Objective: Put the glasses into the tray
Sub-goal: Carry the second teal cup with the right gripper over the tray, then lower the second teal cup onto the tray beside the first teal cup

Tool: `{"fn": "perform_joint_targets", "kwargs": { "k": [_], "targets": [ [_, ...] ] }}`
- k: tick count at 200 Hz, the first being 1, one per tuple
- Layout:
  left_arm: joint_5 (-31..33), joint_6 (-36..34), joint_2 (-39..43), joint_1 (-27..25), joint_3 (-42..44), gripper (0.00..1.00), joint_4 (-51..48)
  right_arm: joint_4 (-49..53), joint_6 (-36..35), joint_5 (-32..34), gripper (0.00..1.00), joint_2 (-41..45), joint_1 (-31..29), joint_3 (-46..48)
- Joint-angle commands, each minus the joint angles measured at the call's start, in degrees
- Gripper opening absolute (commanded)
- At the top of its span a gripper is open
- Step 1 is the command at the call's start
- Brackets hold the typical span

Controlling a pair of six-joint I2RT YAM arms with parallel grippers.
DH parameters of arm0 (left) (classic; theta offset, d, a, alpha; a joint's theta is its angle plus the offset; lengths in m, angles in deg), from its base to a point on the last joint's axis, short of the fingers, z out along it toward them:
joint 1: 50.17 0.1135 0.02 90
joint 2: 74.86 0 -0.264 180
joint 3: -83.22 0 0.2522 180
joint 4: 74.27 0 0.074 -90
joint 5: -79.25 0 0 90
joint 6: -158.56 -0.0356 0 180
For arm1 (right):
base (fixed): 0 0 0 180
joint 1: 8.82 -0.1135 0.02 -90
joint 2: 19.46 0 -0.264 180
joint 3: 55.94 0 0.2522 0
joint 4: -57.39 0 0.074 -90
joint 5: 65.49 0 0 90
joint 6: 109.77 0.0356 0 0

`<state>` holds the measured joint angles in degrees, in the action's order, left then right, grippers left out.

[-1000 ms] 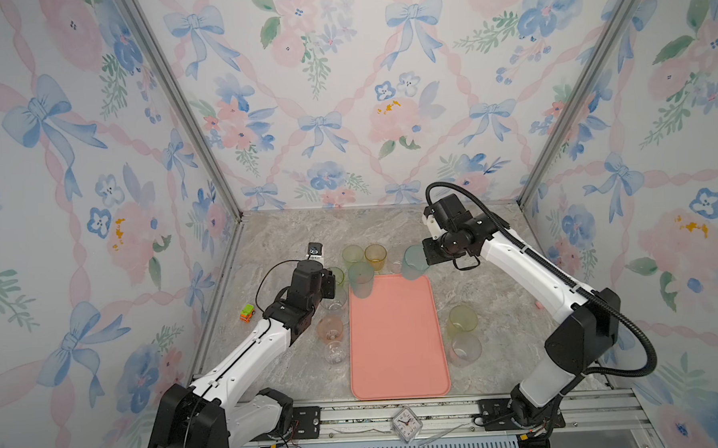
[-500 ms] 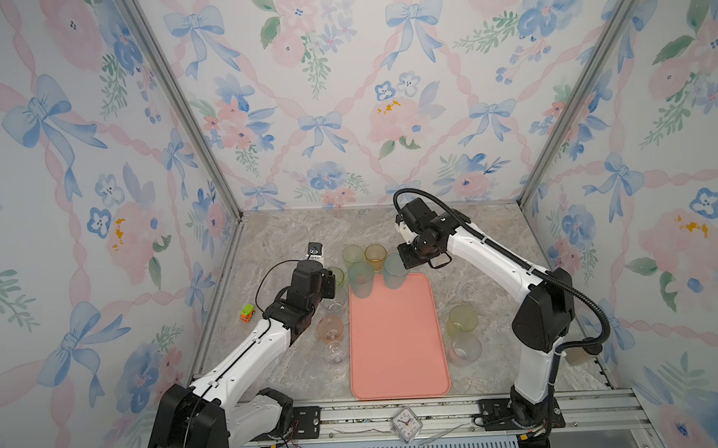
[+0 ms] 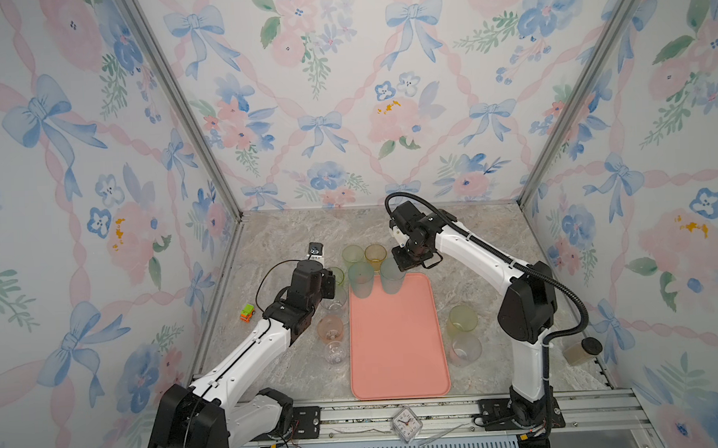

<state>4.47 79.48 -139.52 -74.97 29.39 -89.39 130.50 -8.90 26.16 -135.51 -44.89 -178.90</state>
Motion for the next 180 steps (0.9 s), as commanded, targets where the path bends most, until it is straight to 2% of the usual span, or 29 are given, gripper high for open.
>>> {"fn": "perform_joint_targets", "kwargs": {
  "k": [1, 180],
  "targets": [
    [0.88, -0.9, 0.48, -0.25, -1.66, 0.37, 0.84, 1.75, -0.74, -0.82, 0.04, -1.47, -0.84, -2.72],
    [1.39, -1.58, 1.2, -0.25, -0.45, 0.38, 0.75, 1.82, -0.58, -0.75, 0.06, -4.89, -0.84, -4.0]
  ]
}}
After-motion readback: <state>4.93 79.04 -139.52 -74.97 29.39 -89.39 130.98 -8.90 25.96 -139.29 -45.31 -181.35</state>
